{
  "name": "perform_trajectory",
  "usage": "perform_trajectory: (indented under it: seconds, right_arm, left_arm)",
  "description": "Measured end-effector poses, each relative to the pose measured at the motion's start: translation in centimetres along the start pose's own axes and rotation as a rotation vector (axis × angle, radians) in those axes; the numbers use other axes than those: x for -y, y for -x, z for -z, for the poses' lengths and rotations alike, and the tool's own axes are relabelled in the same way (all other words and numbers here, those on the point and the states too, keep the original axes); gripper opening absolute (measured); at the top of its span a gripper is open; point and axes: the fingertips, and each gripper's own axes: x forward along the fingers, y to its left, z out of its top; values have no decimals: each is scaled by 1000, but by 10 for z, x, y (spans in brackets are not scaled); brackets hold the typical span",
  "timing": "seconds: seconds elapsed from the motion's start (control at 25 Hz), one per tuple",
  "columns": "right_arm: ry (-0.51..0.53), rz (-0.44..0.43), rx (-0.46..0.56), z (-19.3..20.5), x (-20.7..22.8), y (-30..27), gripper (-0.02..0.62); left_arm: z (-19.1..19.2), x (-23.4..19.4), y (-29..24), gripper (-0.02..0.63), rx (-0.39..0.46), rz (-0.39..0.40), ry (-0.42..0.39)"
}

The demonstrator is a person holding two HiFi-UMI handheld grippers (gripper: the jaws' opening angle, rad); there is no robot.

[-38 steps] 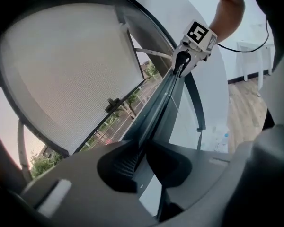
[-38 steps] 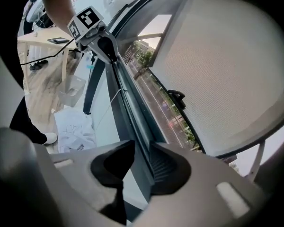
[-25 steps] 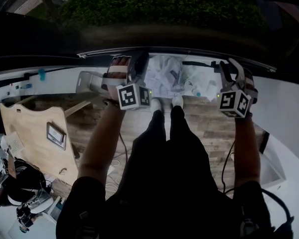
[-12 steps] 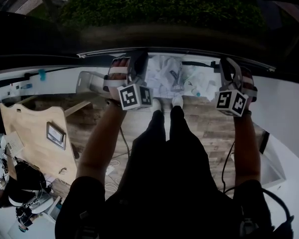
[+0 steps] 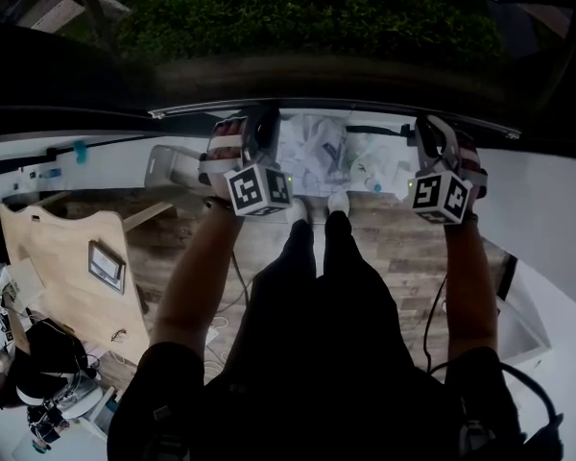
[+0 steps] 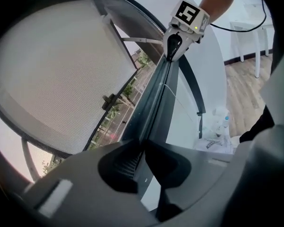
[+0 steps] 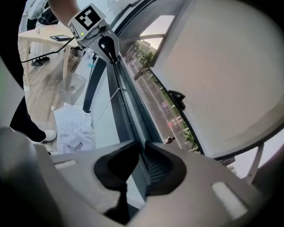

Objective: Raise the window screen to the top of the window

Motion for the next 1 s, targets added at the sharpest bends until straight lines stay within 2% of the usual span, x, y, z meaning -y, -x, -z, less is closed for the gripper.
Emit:
perform_trajectory:
  seconds: [0.2, 0.4, 0.52, 0.72, 1.0]
  right_arm:
    - [-11, 17, -16, 0, -2, -2, 40]
    - [-14, -44, -40, -1, -8, -3, 25]
    - [-5, -20, -35, 0, -7, -2, 24]
    - [-52, -15, -34, -3, 4, -2, 30]
    - [-72, -11, -36, -4, 5, 0, 34]
  left_arm:
    - [2, 0, -2, 40, -25, 21, -15]
    - [5, 4, -3, 35, -26, 31, -55]
    - [4, 4, -2, 35, -37, 23, -47]
    - [0, -3, -5, 39, -48, 4, -42]
    - [0, -2, -4, 40, -62, 38, -65]
